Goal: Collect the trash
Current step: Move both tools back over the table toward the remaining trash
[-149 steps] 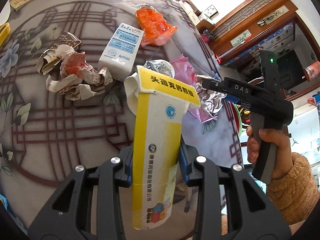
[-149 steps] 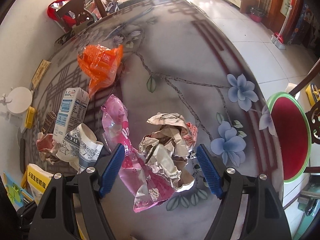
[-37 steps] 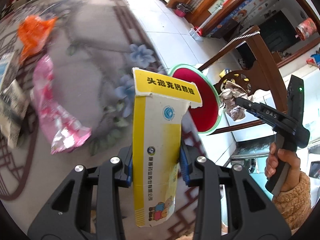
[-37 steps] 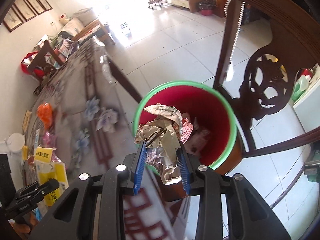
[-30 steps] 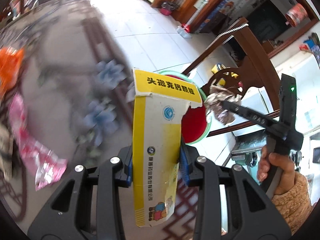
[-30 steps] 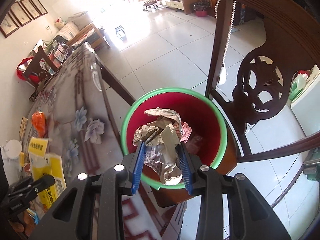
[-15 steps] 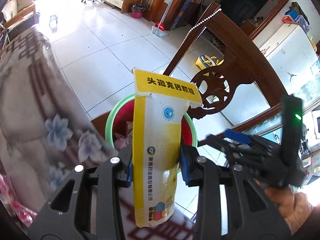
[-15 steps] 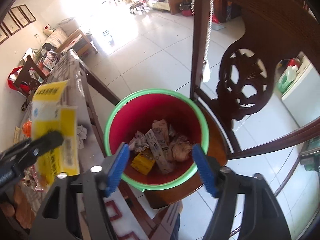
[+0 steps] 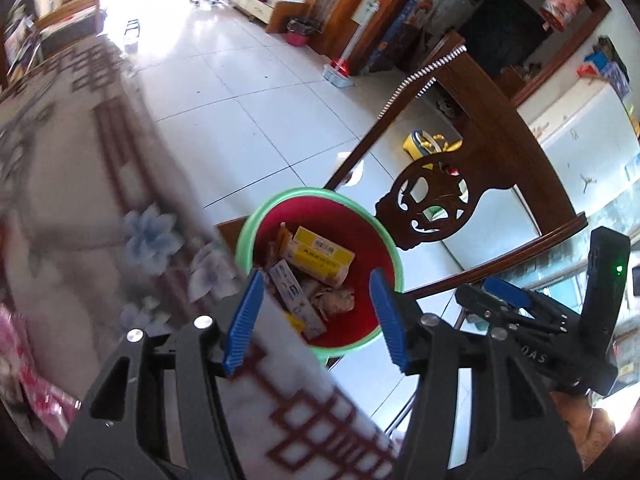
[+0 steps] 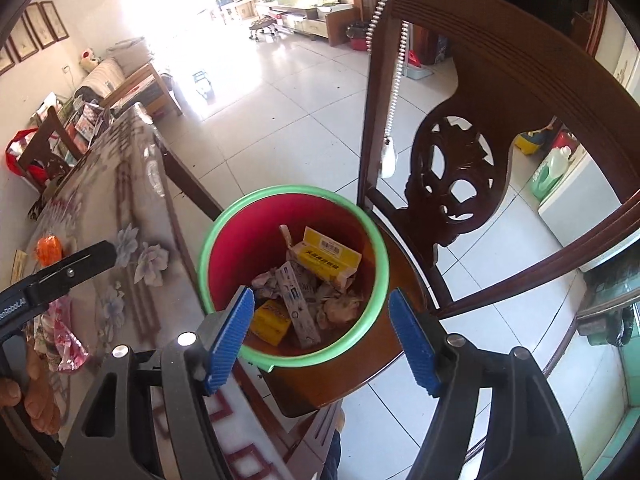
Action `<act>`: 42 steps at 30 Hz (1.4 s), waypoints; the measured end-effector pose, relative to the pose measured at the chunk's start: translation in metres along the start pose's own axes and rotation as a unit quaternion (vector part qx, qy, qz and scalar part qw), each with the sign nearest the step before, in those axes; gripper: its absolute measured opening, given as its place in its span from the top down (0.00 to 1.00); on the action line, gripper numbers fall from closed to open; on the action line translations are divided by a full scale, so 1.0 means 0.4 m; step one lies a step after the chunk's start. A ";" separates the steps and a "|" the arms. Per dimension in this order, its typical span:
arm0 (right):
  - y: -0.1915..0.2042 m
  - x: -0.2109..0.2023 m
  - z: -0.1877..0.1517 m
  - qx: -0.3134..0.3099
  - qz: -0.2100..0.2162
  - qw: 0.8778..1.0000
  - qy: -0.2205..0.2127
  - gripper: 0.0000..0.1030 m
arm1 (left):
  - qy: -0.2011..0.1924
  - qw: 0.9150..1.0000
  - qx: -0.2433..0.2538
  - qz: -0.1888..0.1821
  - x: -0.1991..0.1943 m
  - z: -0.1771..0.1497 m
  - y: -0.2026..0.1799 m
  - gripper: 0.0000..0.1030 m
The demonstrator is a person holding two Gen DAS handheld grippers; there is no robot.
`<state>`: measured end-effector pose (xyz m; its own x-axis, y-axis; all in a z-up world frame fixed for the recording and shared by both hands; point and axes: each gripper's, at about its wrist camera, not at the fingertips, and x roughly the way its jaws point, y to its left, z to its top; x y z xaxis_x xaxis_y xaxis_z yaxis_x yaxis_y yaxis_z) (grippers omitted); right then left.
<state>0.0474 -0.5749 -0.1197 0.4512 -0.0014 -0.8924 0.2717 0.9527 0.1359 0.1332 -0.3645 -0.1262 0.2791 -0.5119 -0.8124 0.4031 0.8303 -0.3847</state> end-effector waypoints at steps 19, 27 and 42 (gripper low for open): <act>0.434 -0.023 -0.160 -0.110 0.066 0.991 0.024 0.33 | -0.035 0.990 -0.119 0.072 -0.353 -0.321 0.358 0.41; 0.631 -0.016 -0.234 -0.152 0.094 0.983 0.038 0.33 | -0.060 0.973 -0.186 0.122 -0.489 -0.424 0.564 0.37; 0.744 0.003 -0.288 -0.171 0.058 0.982 0.062 0.33 | -0.049 0.944 -0.290 0.151 -0.433 -0.425 0.901 0.38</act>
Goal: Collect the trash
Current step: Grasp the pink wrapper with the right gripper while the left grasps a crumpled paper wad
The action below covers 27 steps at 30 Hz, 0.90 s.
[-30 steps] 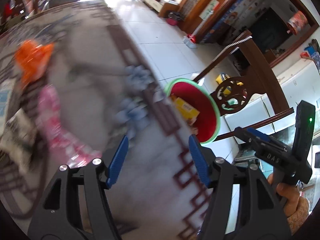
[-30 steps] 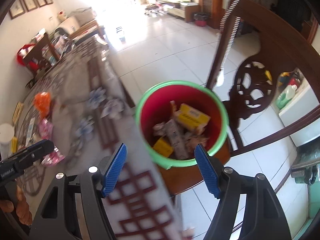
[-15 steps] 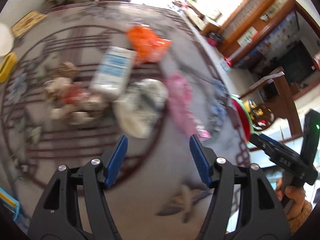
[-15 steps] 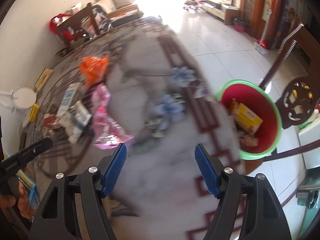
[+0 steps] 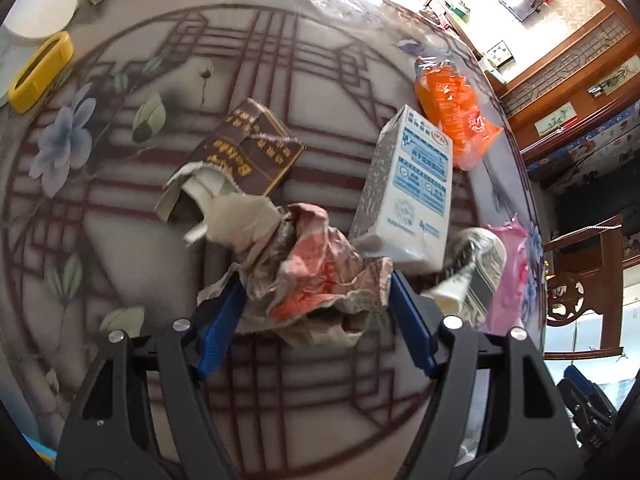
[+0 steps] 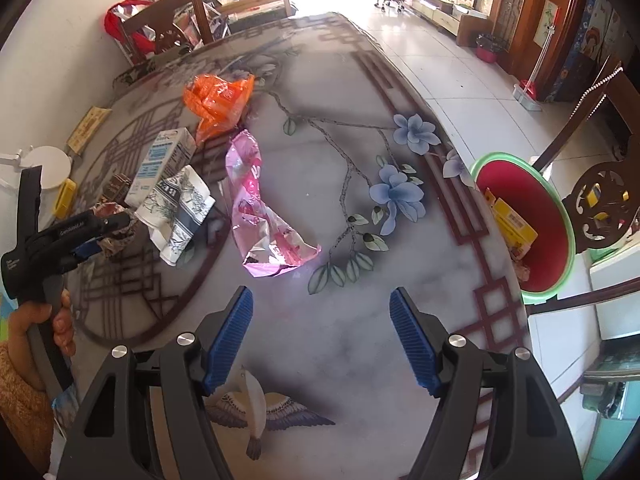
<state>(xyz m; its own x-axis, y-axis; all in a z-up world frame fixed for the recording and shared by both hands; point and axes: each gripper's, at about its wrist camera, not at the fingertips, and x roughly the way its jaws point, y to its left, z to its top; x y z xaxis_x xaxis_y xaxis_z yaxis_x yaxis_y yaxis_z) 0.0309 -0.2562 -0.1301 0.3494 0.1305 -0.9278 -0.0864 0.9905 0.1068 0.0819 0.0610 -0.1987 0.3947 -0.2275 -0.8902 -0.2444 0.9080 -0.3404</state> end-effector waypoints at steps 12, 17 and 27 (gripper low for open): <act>0.097 0.113 0.148 -0.054 0.028 0.998 0.017 0.33 | -0.019 1.000 0.011 -0.017 -0.088 -0.058 0.022 0.78; 0.131 0.203 0.178 -0.076 0.034 0.995 0.044 0.33 | -0.010 1.000 0.009 -0.015 -0.101 -0.090 0.014 0.78; 0.123 0.248 0.177 -0.085 0.062 0.992 0.066 0.69 | 0.005 1.000 -0.003 -0.003 -0.062 -0.087 0.020 0.53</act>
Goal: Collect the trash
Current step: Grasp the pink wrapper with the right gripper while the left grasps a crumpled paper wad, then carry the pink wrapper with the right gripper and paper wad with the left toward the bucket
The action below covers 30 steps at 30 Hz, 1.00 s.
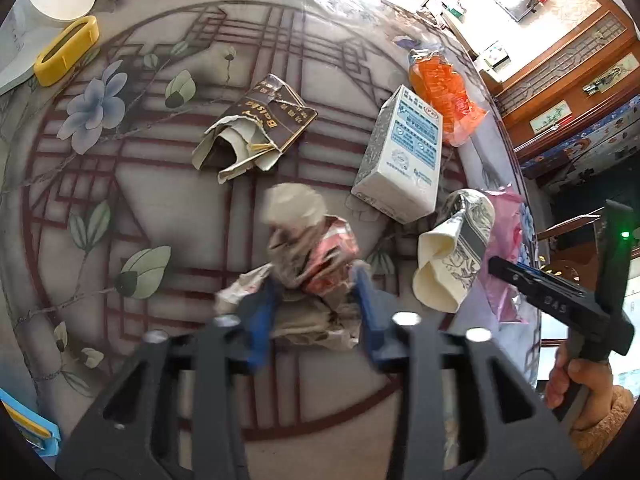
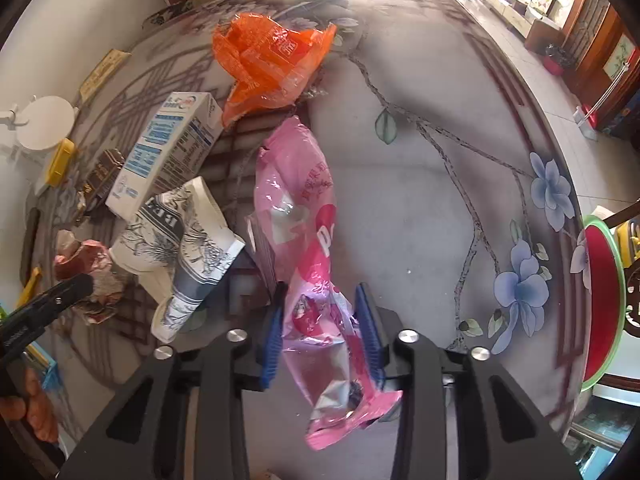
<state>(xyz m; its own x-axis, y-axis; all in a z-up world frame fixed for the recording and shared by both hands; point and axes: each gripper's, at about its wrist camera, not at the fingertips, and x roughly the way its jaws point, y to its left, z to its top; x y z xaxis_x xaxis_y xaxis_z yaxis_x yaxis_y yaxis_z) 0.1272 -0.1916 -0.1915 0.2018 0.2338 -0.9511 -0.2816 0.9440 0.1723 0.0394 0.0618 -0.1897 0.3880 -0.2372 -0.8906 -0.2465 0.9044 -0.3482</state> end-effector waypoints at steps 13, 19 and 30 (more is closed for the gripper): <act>0.007 -0.167 -0.032 0.021 0.049 0.997 -0.062 0.70 | -0.010 1.000 0.010 0.003 -0.018 0.009 -0.034 0.77; 0.021 -0.217 -0.063 0.026 0.056 0.995 -0.078 0.70 | -0.034 0.999 0.033 -0.016 -0.079 -0.005 -0.082 0.77; -0.007 -0.276 -0.129 0.054 0.048 0.992 -0.105 0.70 | -0.051 0.994 0.081 -0.053 -0.130 -0.031 -0.183 0.77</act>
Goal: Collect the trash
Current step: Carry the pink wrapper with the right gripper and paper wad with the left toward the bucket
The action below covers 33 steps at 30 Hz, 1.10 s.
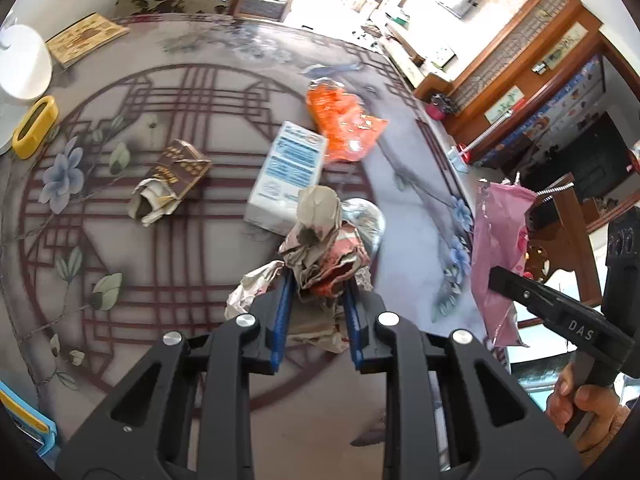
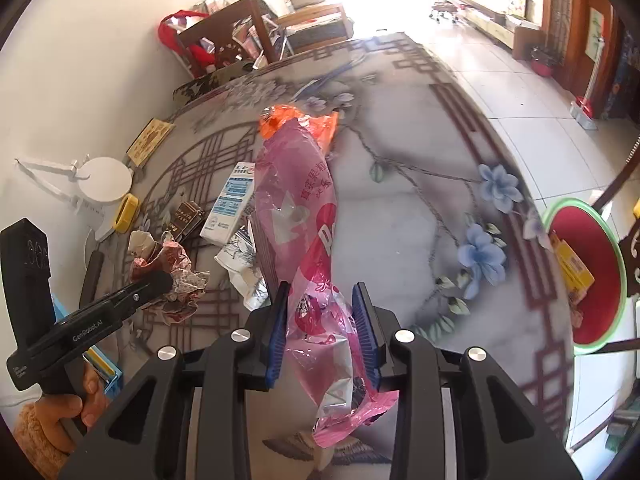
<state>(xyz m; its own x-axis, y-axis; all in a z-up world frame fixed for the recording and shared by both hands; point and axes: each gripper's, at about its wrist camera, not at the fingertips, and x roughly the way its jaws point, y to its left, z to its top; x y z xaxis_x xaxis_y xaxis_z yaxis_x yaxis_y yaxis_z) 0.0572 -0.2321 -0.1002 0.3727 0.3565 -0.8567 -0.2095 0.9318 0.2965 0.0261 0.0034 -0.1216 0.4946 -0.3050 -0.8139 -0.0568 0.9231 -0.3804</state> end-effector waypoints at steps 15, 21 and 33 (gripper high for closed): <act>-0.118 -0.094 -0.079 0.062 -0.028 0.997 -0.026 0.70 | 0.023 0.997 0.058 -0.039 0.033 -0.029 -0.138 0.77; -0.148 -0.107 -0.084 0.067 -0.030 0.997 -0.027 0.70 | 0.029 0.997 0.063 -0.043 0.047 -0.043 -0.169 0.77; -0.199 -0.114 -0.070 0.059 -0.027 0.998 -0.019 0.70 | 0.027 0.997 0.052 -0.040 0.075 -0.040 -0.216 0.77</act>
<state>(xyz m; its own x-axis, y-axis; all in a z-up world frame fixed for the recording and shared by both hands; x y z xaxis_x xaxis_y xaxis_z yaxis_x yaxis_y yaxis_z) 0.0315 -0.3244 -0.0964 0.4153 0.3053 -0.8569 -0.0815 0.9507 0.2993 0.0318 -0.0893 -0.1201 0.4456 -0.3890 -0.8063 0.0725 0.9134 -0.4006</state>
